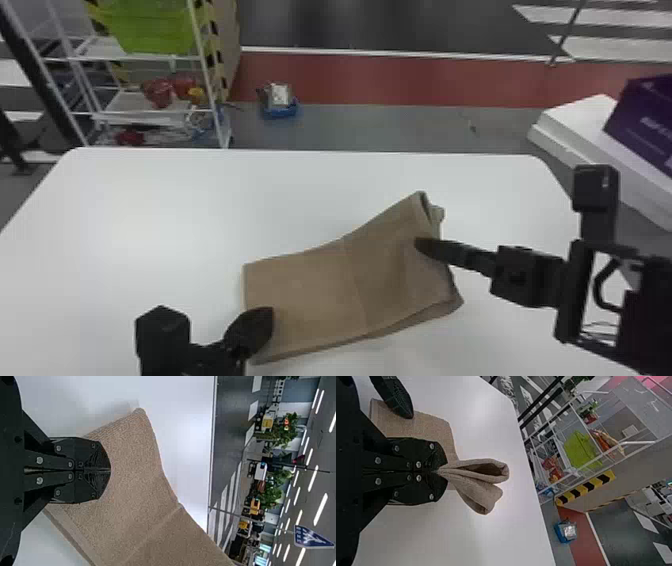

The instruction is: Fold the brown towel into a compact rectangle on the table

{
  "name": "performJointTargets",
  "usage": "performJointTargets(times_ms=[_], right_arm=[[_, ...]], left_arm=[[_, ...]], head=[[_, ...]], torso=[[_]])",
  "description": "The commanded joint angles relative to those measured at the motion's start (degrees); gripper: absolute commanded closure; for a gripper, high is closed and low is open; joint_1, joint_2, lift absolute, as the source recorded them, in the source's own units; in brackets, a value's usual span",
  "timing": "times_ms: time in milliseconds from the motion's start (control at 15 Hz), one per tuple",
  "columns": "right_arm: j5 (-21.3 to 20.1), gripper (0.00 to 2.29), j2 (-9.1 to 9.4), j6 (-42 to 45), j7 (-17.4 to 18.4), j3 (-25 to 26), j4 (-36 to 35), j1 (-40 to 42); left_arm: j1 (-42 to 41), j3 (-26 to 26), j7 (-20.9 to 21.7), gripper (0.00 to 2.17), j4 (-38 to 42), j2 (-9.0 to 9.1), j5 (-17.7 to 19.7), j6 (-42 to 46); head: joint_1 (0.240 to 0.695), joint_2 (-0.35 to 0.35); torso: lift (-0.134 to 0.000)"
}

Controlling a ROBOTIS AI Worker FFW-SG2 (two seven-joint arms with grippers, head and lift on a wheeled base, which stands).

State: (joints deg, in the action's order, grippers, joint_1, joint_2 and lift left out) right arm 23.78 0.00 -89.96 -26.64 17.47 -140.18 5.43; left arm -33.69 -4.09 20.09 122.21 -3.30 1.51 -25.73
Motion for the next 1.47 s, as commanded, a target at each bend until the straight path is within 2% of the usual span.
performJointTargets(times_ms=[0,467,733,1000,1400], right_arm=[[-0.05,1.2,0.05,-0.12,0.1,-1.65,0.09,-0.07],[-1.46,1.2,0.05,0.53,3.35,-10.79,3.78,-0.07],[-1.81,1.2,0.05,7.91,4.76,-15.18,7.82,-1.56],[-1.19,1.2,0.05,8.96,5.02,-18.26,9.58,-3.41],[-1.72,1.2,0.05,11.25,5.2,-22.39,10.81,-1.65]], left_arm=[[0.03,-0.57,0.04,1.75,-0.48,0.14,-0.01,-0.07],[0.03,-2.59,0.3,1.75,-1.36,0.14,0.07,0.11],[-0.24,-3.73,0.39,1.75,-1.36,-0.13,0.07,0.11],[-0.32,-4.17,0.3,1.75,-1.36,-0.13,0.07,0.28],[-0.41,-4.87,0.3,1.75,-1.18,-0.13,0.07,0.99]], head=[[0.695,-0.053],[0.695,-0.02],[0.695,0.009],[0.695,0.037],[0.695,0.076]], torso=[[-0.123],[-0.123],[-0.123],[-0.123],[-0.123]])
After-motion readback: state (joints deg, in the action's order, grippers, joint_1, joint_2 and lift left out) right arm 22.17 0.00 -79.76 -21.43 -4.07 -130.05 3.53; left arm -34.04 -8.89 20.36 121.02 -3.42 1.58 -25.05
